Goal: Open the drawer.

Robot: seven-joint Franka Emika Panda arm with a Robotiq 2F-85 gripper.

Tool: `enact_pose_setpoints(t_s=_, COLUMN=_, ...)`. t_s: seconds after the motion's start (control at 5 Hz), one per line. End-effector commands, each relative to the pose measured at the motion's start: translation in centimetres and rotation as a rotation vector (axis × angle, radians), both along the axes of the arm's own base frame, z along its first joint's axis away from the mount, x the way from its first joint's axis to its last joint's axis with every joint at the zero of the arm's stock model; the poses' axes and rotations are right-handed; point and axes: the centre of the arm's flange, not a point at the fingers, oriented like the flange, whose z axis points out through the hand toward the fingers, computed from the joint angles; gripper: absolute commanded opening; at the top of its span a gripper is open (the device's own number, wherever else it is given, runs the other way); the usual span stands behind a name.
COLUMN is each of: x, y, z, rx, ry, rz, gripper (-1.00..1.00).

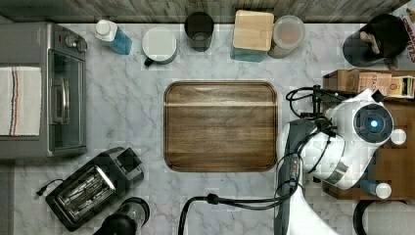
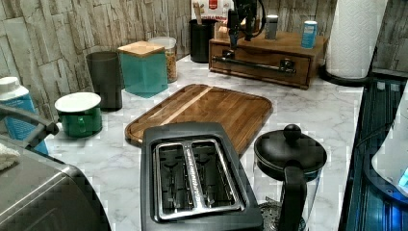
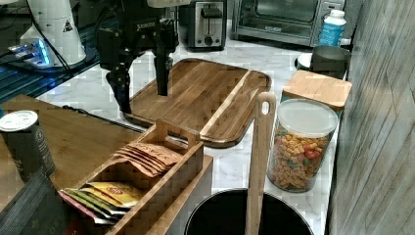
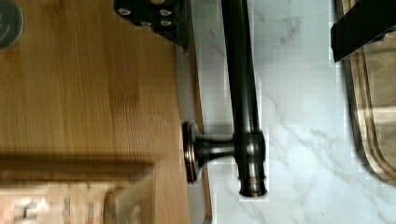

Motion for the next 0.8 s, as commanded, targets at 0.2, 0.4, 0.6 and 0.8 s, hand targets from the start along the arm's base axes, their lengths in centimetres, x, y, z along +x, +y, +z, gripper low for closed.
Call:
enact_pose_setpoints(t_s=0.2, x=0.2, y=3.1, z=-0.1, rx=-0.006, ry=-0.046, rz=0.082, gripper=1.0)
enact_pose_setpoints(t_s=0.4, x=-1.3, y=2.5, z=-1.2, rx=-0.041, ry=-0.051, rz=0.079, gripper=1.0)
enact_pose_setpoints(t_s=0.6, x=-2.6, y=2.1, z=-2.0, rx=-0.053, ry=-0.07, rz=0.07, gripper=1.0)
enact_pose_setpoints(t_s=0.8, x=-3.8, y=1.7, z=-3.1, rx=-0.039, ry=-0.091, rz=0.067, gripper=1.0)
